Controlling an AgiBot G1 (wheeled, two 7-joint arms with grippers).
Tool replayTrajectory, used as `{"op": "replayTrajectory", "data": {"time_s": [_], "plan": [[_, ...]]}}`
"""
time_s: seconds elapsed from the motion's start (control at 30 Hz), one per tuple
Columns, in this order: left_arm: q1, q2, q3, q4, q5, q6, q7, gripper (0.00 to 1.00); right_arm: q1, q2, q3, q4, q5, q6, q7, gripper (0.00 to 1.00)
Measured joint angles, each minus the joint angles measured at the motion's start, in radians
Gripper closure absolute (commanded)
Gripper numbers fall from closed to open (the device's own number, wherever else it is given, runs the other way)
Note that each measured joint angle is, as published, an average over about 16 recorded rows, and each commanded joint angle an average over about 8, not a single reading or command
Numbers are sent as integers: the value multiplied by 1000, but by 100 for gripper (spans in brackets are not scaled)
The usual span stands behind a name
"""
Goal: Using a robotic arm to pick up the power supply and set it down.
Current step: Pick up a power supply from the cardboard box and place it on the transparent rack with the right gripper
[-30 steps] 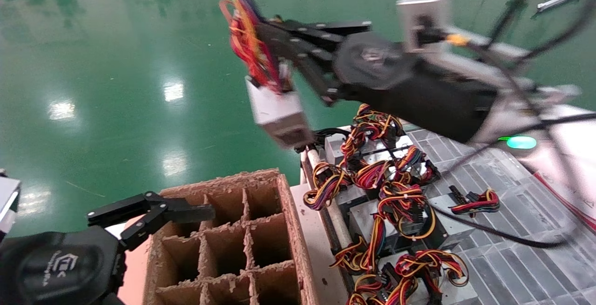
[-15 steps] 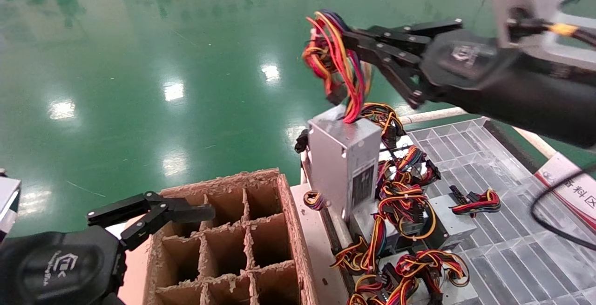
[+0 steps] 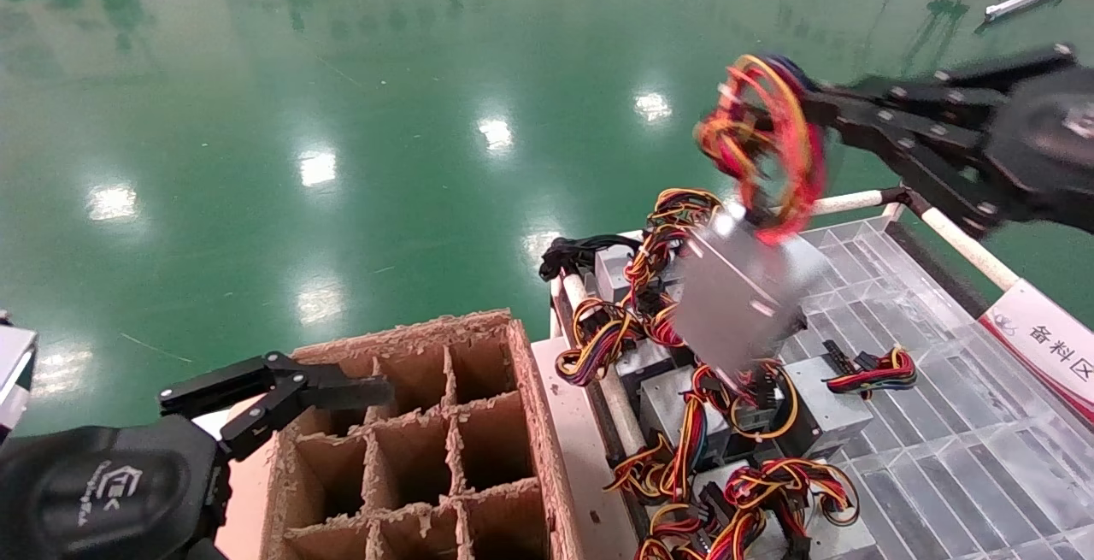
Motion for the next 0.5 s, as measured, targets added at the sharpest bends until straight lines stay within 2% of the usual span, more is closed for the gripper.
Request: {"op": "replayTrajectory", "data": {"time_s": [0.5], "plan": [[0,0,0,0,0,0,0,0,75,232,2,2,-182,-173,192,100]]}}
